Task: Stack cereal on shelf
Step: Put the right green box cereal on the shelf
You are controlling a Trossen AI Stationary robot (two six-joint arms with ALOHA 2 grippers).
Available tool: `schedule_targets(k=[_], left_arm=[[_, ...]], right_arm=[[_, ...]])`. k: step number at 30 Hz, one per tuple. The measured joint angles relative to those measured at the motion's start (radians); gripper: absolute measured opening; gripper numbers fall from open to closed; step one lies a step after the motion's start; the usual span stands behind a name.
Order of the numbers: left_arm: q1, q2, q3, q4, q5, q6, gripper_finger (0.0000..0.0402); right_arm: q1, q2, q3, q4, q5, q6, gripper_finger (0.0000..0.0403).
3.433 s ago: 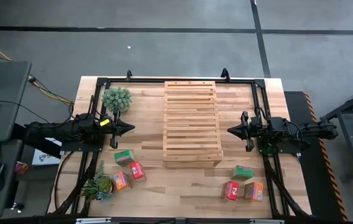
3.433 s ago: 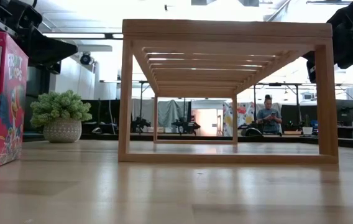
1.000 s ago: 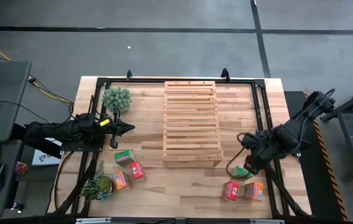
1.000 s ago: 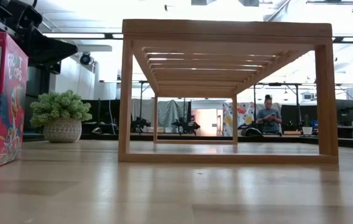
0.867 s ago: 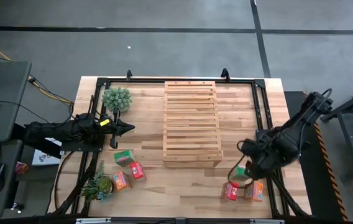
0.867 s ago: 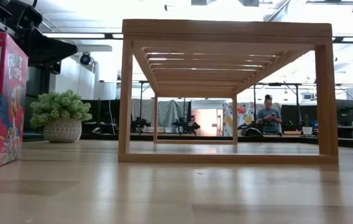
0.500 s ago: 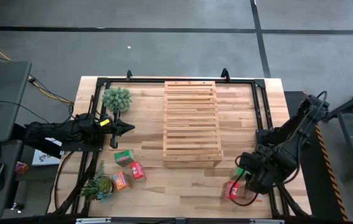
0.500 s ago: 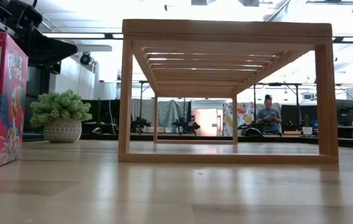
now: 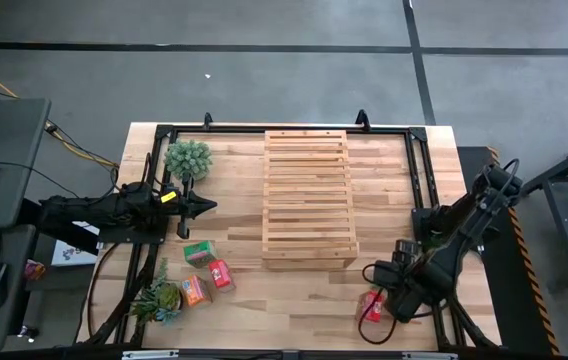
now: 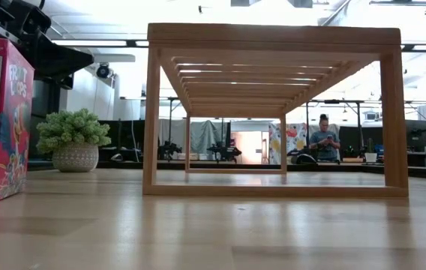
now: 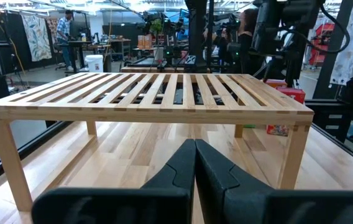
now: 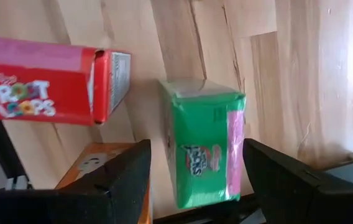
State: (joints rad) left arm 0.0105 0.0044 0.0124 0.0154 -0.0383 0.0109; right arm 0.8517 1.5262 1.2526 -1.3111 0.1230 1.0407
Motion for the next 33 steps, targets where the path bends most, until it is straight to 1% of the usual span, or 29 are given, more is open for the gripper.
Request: schedule_targets(k=[5,13,18,21,28,31,33], left_arm=[[0.0,0.0,0.0,0.0,0.0,0.0,0.0],[0.0,0.0,0.0,0.0,0.0,0.0,0.0],[0.0,0.0,0.0,0.0,0.0,0.0,0.0],[0.0,0.0,0.0,0.0,0.0,0.0,0.0],[0.0,0.0,0.0,0.0,0.0,0.0,0.0],[0.0,0.0,0.0,0.0,0.0,0.0,0.0],[0.0,0.0,0.0,0.0,0.0,0.0,0.0]], right_arm=[[-0.025,0.02,0.0,-0.028,-0.001,-0.038,0.0248],[-0.049,0.041,-0.005,-0.033,-0.05,-0.062,0.0248],[-0.062,0.041,-0.076,-0.017,-0.097,-0.031,0.0248],[-0.067,0.041,-0.116,-0.012,-0.106,-0.028,0.0248],[-0.067,0.041,-0.134,0.002,-0.102,-0.028,0.0247],[-0.067,0.041,-0.134,0.007,-0.102,-0.025,0.0239],[-0.067,0.041,-0.134,0.007,-0.107,-0.025,0.0225]])
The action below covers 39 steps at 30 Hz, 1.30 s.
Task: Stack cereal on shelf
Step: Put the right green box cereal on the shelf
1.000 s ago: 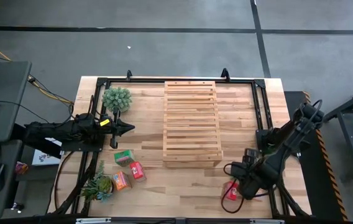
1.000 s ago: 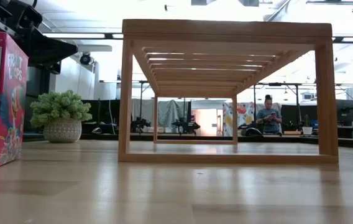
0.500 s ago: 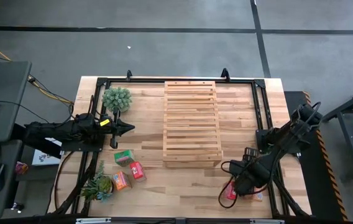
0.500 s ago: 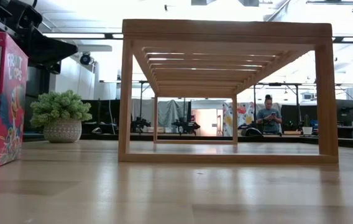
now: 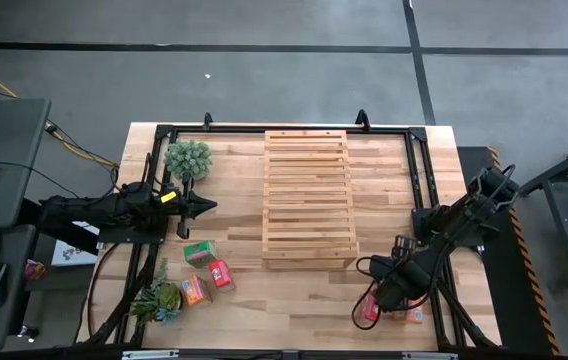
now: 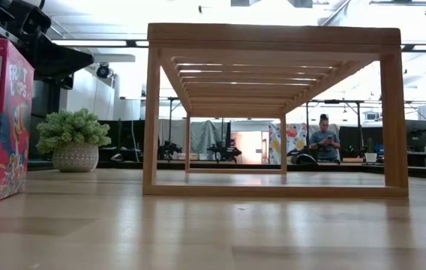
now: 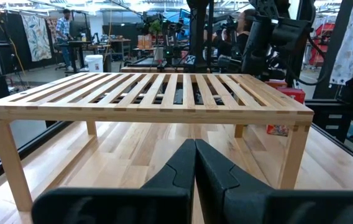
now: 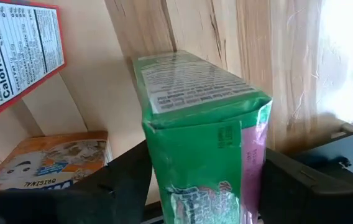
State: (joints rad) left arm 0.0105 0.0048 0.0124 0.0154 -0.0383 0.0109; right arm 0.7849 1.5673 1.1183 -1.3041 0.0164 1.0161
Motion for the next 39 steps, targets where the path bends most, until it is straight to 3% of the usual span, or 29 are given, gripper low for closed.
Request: schedule_targets(k=[10,16,26,30,34,39], left_arm=[[0.0,0.0,0.0,0.0,0.0,0.0,0.0],[0.0,0.0,0.0,0.0,0.0,0.0,0.0],[0.0,0.0,0.0,-0.002,0.0,0.0,0.0],[0.0,0.0,0.0,-0.002,0.0,0.0,0.0],[0.0,0.0,0.0,-0.002,0.001,0.0,0.0],[0.0,0.0,0.0,-0.002,0.0,0.0,0.0]], right_arm=[[0.0,-0.003,0.037,-0.05,-0.036,-0.044,0.011],[-0.011,-0.003,0.227,-0.248,0.007,-0.101,0.0092],[-0.119,-0.036,0.716,-0.259,0.256,-0.332,0.0102],[-0.164,-0.037,0.897,-0.257,0.455,-0.468,0.0102],[-0.245,-0.037,0.99,-0.261,0.673,-0.465,0.0103],[-0.433,-0.035,0.996,-0.266,0.705,-0.353,0.0103]])
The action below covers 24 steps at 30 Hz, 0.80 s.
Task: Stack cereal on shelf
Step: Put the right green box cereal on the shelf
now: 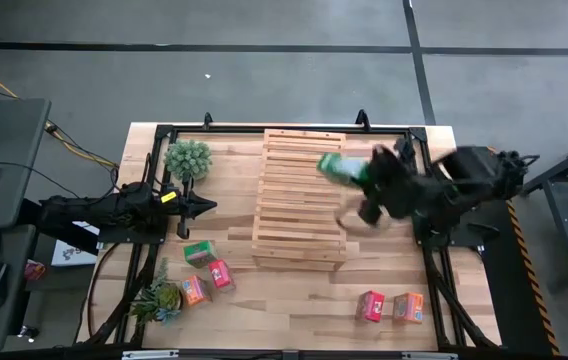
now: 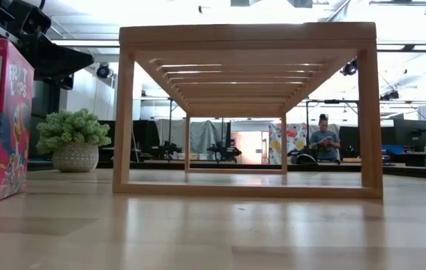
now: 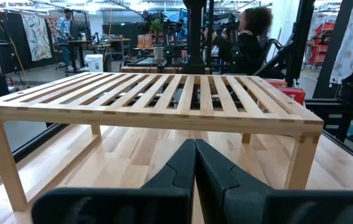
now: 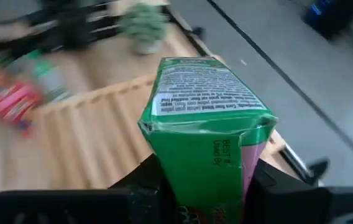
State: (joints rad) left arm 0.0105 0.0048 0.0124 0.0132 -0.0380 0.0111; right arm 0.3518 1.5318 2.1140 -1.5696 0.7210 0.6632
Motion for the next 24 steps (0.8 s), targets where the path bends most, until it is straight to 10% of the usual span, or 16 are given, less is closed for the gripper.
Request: schedule_targets(k=[12,24], left_arm=[[0.0,0.0,0.0,0.0,0.0,0.0,0.0],[0.0,0.0,0.0,-0.001,0.0,0.0,0.0]], right_arm=[[-0.6,0.071,-0.02,-0.002,-0.483,0.032,0.0103],[-0.737,0.209,-0.02,-0.001,-0.619,0.009,0.0103]])
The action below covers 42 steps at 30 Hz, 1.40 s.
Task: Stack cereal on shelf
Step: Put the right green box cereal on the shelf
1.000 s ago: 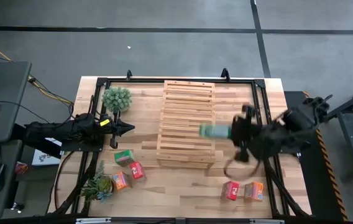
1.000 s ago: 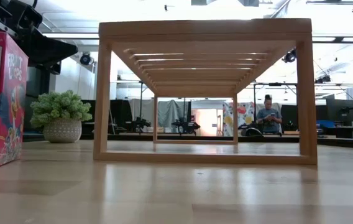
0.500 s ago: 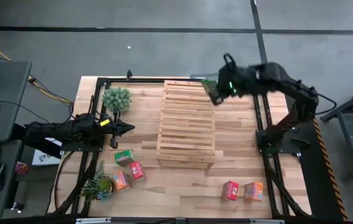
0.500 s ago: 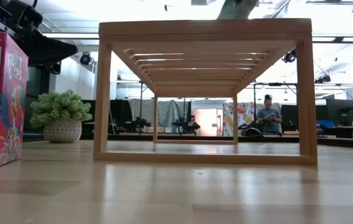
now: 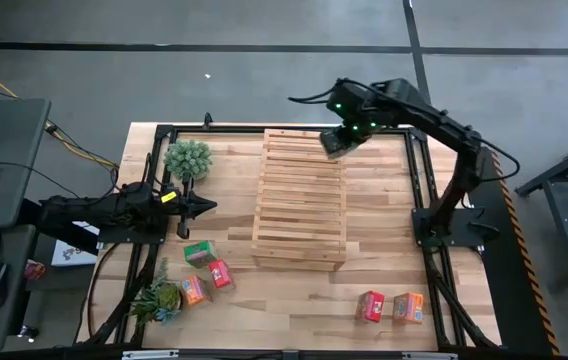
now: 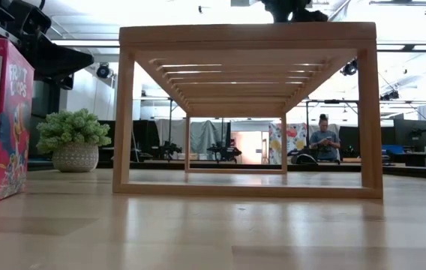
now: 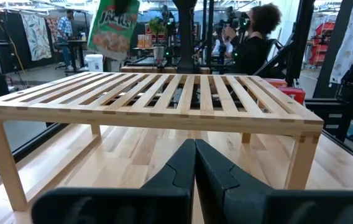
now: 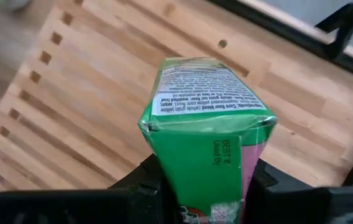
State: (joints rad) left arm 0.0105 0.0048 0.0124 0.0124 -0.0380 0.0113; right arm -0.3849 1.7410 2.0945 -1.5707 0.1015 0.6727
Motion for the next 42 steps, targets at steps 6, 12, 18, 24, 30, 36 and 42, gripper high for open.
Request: schedule_targets(k=[6,12,18,24,30,36,42], left_arm=[[0.0,0.0,0.0,0.0,0.0,0.0,0.0],[0.0,0.0,0.0,0.0,0.0,0.0,0.0],[0.0,0.0,0.0,0.0,0.0,0.0,0.0],[0.0,0.0,0.0,0.0,0.0,0.0,0.0],[0.0,0.0,0.0,0.0,0.0,0.0,0.0],[0.0,0.0,0.0,0.0,0.0,0.0,0.0],[0.0,0.0,0.0,0.0,0.0,0.0,0.0]], right_arm=[[-0.028,0.049,0.0,0.0,-0.013,0.0,0.0103],[-0.049,0.06,0.0,0.0,-0.049,-0.033,0.0103],[-0.049,0.06,0.0,0.0,-0.039,-0.071,0.0112],[-0.049,0.06,0.0,0.0,-0.038,-0.089,0.0155],[-0.049,0.06,0.0,0.0,-0.015,-0.109,0.0212],[-0.049,0.06,0.0,0.009,-0.004,-0.135,0.0234],[-0.049,0.06,0.0,0.035,-0.004,-0.183,0.0232]])
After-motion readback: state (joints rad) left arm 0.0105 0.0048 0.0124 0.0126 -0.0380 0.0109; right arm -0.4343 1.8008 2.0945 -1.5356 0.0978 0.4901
